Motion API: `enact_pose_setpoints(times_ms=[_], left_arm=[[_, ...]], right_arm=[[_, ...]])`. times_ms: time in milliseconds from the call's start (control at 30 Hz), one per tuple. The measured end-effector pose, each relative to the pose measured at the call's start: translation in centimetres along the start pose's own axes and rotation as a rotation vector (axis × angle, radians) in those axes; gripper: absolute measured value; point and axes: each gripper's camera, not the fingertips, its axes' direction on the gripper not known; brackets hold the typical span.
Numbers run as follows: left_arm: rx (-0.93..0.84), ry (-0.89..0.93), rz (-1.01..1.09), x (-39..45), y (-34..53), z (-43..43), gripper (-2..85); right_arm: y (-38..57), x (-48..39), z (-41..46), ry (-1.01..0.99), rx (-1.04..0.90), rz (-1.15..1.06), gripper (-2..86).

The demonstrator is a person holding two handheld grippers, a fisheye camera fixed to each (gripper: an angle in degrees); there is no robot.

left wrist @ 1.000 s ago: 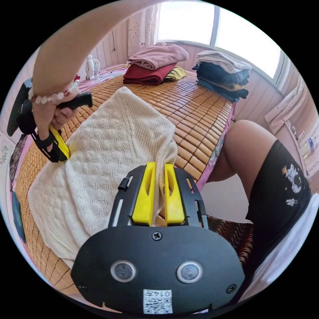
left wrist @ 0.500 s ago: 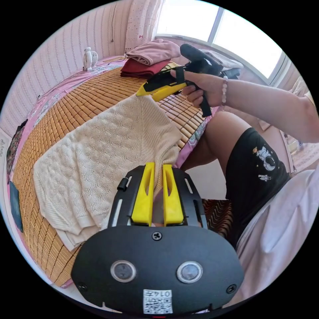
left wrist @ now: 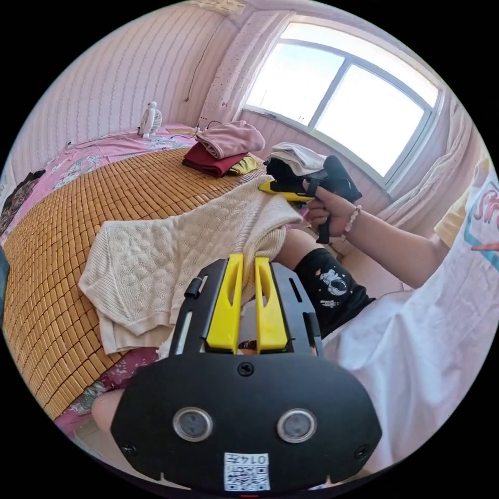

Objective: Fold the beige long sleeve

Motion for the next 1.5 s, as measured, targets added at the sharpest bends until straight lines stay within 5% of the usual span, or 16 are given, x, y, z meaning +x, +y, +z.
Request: enact_pose_setpoints(times_ms=[233, 367, 533, 700, 867, 1133, 1500], left_arm=[[0.120, 0.098, -0.178, -3.9, 3.3, -1.8, 4.4], [0.127, -0.138, -0.294, -6.8, 5.7, -4.7, 5.0], [0.142, -0.330, -0.503, -12.1, 8.9, -7.5, 5.8], [0.141, -0.416, -0.530, -15.7, 8.8, -8.4, 8.4], [0.124, -0.296, -0.427, -19.9, 3.9, -3.9, 14.7], [-0.118, -0.259, -0.373, -28.9, -2.4, 6.1, 19.2], [-0.225, -0.052, -0.377, -33.0, -4.2, 9.2, 9.2]], right_arm=[[-2.6, -9.0, -2.9, 0.138, -0.005, -0.141, 6.2], [-5.6, -14.0, 2.9, -0.091, -0.061, -0.267, 6.1], [-8.7, -17.2, 12.5, -0.119, -0.263, -0.421, 8.4], [-7.4, -16.9, 5.7, -0.139, -0.065, -0.499, 9.2], [-3.0, -9.0, 1.8, 0.045, -0.026, -0.247, 16.8], [-2.2, -5.2, 6.0, 0.003, -0.141, -0.038, 18.6], [-2.2, -5.8, 8.2, -0.075, -0.270, -0.067, 12.8]])
